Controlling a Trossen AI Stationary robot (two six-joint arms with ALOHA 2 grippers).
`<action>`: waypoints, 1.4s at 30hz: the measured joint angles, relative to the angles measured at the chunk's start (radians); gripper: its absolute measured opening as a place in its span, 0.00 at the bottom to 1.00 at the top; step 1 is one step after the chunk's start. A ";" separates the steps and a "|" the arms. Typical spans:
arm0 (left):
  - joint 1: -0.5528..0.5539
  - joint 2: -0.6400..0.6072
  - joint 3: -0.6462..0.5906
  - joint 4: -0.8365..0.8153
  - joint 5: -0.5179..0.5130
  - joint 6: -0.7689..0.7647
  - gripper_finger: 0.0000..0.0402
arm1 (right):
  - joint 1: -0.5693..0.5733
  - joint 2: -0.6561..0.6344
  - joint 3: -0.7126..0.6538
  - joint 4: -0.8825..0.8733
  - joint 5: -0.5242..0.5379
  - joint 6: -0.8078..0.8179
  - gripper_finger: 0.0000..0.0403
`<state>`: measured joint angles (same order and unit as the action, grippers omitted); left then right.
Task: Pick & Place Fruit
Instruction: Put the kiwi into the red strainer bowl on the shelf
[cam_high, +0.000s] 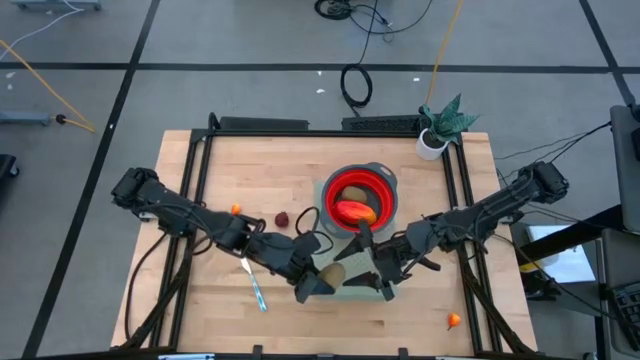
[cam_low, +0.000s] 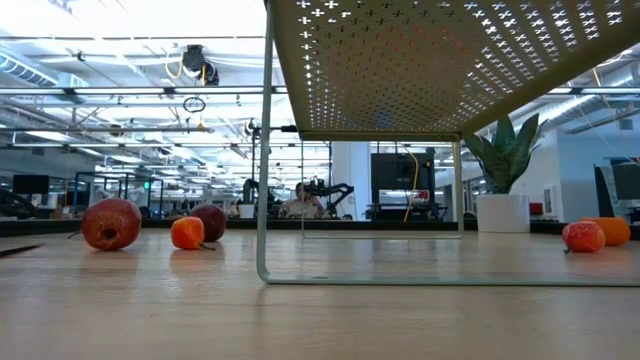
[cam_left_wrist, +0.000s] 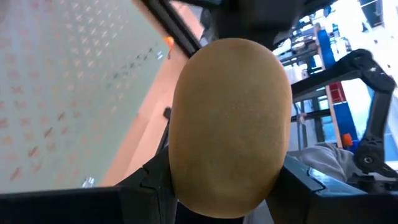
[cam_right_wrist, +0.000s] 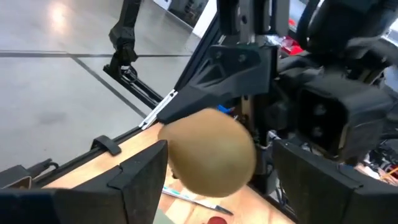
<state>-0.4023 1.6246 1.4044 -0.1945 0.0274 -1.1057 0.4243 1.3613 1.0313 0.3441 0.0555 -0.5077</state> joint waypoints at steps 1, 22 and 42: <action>0.000 0.001 0.000 -0.009 0.001 -0.012 0.44 | 0.000 0.000 0.000 0.002 0.000 -0.004 0.70; 0.056 0.002 0.000 -0.032 0.105 -0.025 0.44 | -0.040 0.032 0.030 -0.064 -0.089 0.023 0.70; 0.067 0.003 -0.002 -0.090 0.131 -0.021 0.44 | -0.084 0.098 0.114 -0.188 -0.143 0.004 0.70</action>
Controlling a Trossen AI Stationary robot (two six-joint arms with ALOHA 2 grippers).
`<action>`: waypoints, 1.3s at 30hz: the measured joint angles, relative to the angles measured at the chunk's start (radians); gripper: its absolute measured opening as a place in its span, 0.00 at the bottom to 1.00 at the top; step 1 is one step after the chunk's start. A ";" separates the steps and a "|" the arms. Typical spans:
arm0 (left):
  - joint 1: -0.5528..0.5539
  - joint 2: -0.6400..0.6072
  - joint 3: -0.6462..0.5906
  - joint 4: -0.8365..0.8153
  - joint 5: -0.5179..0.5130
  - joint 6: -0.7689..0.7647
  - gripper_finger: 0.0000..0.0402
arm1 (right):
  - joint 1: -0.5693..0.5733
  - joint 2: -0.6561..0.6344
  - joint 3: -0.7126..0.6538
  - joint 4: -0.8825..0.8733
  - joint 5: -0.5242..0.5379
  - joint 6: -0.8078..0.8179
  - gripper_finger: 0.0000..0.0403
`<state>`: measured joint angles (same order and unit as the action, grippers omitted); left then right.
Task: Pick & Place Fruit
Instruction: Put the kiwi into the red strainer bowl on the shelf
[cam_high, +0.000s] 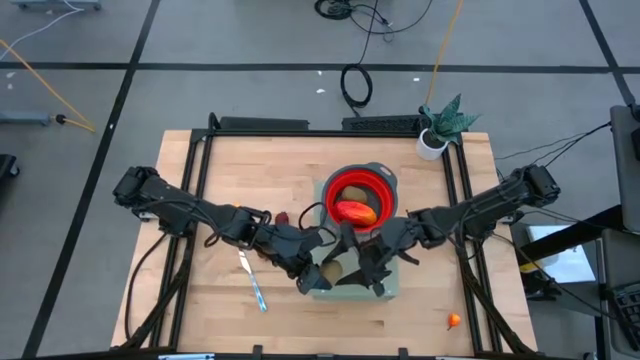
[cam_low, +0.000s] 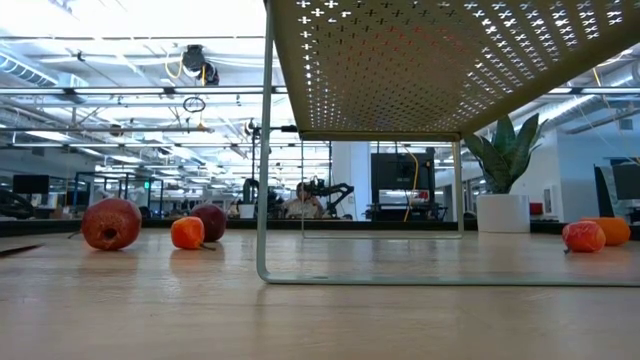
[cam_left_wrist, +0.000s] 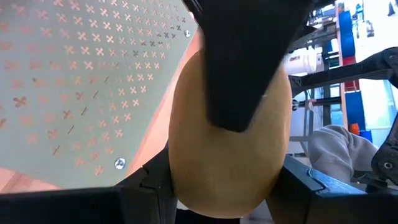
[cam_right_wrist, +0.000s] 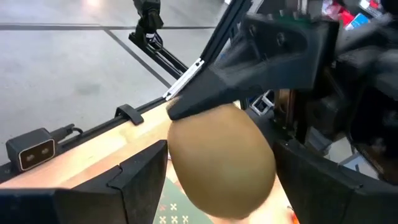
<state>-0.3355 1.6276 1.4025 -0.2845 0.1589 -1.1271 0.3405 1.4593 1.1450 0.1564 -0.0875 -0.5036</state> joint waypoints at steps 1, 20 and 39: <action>0.001 0.000 0.000 -0.004 0.001 0.000 0.44 | 0.000 0.000 0.000 -0.001 0.000 0.002 0.69; 0.010 0.000 0.000 -0.011 0.024 0.022 0.44 | 0.000 0.000 -0.001 -0.005 0.008 0.010 0.54; 0.010 0.000 0.000 -0.098 0.048 0.157 0.71 | 0.000 0.000 -0.002 -0.055 0.013 0.035 0.54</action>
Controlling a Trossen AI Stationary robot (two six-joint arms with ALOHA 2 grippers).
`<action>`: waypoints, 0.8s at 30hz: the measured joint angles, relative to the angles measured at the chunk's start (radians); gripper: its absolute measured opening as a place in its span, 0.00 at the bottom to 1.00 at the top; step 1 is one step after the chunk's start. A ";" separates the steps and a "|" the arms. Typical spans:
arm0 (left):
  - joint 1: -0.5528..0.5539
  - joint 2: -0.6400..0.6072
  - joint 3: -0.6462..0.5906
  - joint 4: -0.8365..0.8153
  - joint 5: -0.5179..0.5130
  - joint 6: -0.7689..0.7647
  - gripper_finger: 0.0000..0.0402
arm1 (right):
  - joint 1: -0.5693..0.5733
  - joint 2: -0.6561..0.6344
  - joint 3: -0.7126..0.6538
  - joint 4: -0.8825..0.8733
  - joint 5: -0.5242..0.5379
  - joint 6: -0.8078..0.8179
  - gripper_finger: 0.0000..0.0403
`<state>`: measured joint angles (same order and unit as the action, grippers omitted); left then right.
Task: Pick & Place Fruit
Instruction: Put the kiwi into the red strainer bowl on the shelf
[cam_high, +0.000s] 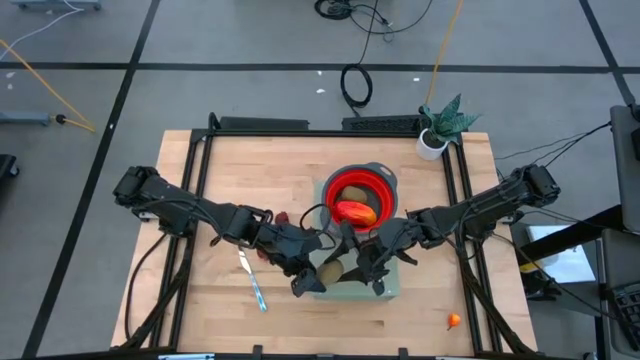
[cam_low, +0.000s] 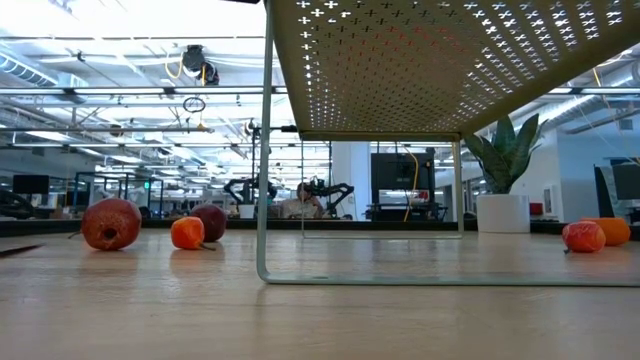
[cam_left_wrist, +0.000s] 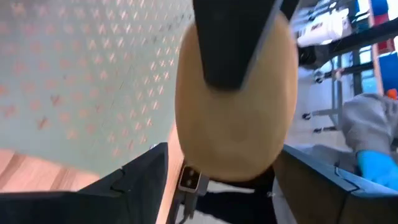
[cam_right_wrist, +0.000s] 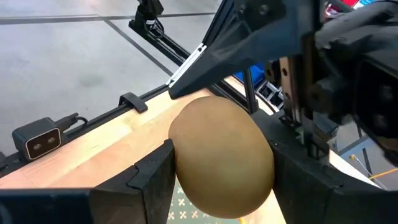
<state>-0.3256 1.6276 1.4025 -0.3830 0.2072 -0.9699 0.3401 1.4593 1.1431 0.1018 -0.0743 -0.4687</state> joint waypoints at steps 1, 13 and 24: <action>0.000 0.000 0.000 -0.015 0.003 0.000 0.72 | 0.000 0.000 0.000 -0.009 0.004 0.000 0.54; 0.000 0.000 0.000 -0.223 0.002 -0.011 0.68 | 0.008 -0.070 0.000 -0.102 0.076 0.052 0.54; -0.003 -0.001 0.000 -0.353 -0.193 0.050 0.57 | 0.046 -0.241 0.000 -0.242 0.074 0.267 0.54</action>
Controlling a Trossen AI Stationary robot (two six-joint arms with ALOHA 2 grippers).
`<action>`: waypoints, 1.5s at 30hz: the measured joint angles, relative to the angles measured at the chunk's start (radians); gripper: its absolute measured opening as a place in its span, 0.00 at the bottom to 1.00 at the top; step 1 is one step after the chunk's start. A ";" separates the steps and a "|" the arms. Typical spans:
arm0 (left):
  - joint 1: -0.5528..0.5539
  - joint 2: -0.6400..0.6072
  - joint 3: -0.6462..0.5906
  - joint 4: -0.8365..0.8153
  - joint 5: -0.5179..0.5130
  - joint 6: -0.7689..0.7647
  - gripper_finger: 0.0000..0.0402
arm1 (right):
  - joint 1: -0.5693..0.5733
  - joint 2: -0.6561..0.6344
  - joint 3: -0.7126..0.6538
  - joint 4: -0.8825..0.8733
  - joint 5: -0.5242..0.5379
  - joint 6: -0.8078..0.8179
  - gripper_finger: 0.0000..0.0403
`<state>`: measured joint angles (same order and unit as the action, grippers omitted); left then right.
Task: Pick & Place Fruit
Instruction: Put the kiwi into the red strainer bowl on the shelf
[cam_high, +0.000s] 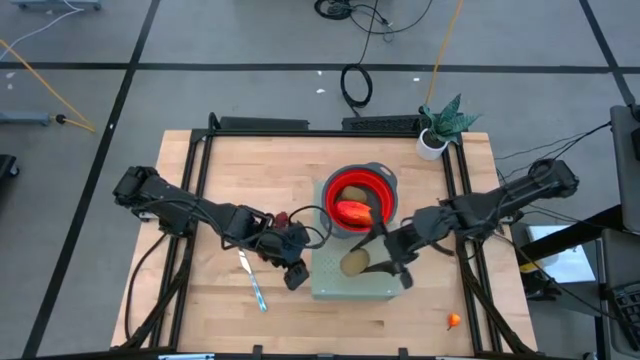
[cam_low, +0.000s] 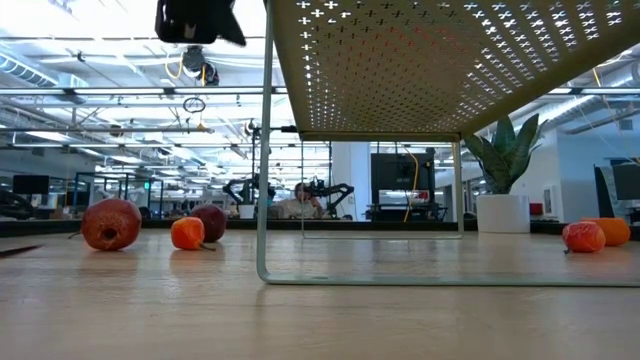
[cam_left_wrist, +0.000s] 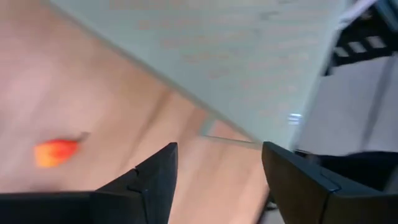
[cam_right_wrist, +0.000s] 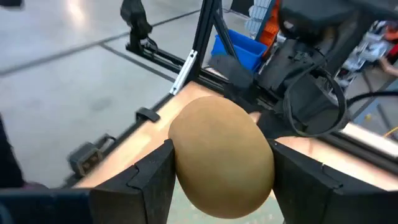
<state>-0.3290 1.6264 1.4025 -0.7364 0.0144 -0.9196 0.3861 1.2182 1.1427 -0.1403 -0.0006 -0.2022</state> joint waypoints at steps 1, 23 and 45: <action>0.000 0.000 0.000 -0.015 -0.020 0.016 0.56 | 0.004 -0.017 0.000 -0.014 0.000 0.024 0.54; 0.021 -0.295 -0.234 0.085 -0.126 0.213 0.28 | 0.094 -0.182 0.000 -0.023 0.000 0.197 0.54; 0.018 -0.928 -0.849 0.478 -0.160 0.335 0.25 | 0.093 -0.154 0.000 0.324 0.001 0.269 0.54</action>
<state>-0.3107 0.6989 0.5534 -0.2584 -0.1461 -0.5846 0.4789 1.0639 1.1427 0.1835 0.0002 0.0666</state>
